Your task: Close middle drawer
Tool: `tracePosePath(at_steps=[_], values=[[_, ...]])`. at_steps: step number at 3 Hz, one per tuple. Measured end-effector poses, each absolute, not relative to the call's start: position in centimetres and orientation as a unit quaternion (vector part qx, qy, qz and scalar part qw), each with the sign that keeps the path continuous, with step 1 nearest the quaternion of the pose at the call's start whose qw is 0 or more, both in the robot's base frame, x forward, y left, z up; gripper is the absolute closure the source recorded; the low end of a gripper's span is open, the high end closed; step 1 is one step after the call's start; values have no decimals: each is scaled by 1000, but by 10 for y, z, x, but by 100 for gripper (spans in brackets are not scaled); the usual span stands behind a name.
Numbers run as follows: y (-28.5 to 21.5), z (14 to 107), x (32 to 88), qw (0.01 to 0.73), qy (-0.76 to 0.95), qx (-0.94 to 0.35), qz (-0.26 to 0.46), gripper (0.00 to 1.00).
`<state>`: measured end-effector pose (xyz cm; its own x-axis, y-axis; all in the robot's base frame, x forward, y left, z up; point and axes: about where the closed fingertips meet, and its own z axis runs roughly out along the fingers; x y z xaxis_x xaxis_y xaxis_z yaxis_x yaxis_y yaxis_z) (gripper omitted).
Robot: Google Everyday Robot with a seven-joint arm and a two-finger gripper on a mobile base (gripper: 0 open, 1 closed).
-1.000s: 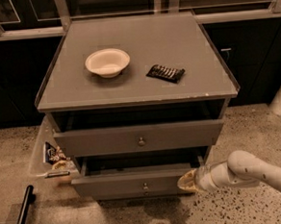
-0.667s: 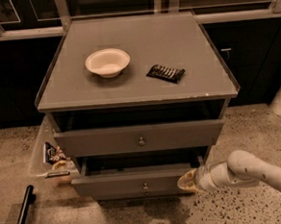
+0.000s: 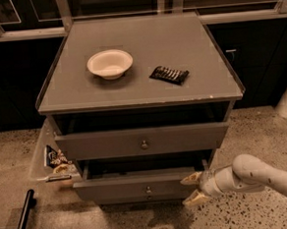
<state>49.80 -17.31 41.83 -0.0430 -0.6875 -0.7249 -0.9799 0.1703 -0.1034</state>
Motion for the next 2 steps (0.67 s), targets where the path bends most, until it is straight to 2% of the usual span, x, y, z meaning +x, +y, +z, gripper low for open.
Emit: tracePosePath(at_steps=[1, 2], values=[[-173, 418, 498, 334, 688, -606, 219, 0], [-172, 419, 498, 334, 688, -606, 219, 0]])
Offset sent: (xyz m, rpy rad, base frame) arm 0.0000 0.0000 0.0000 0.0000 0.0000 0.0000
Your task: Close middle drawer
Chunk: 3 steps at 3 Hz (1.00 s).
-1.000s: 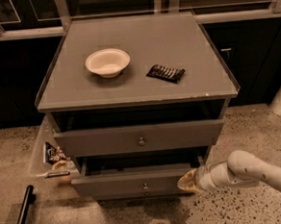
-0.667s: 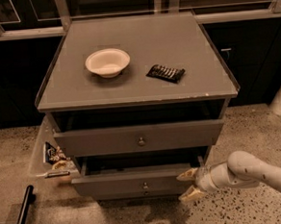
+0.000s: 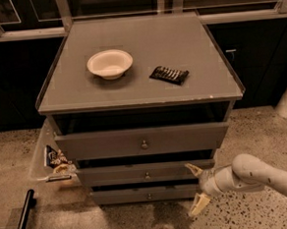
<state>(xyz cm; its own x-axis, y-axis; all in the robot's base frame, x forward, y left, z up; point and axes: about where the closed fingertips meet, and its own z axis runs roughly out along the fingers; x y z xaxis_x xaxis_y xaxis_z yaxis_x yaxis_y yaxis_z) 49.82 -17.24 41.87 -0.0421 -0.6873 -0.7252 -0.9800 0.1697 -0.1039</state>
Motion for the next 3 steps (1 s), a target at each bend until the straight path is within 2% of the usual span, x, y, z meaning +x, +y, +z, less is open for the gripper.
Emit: tracePosePath(at_steps=[3], values=[[-192, 497, 410, 316, 647, -674, 165, 0]])
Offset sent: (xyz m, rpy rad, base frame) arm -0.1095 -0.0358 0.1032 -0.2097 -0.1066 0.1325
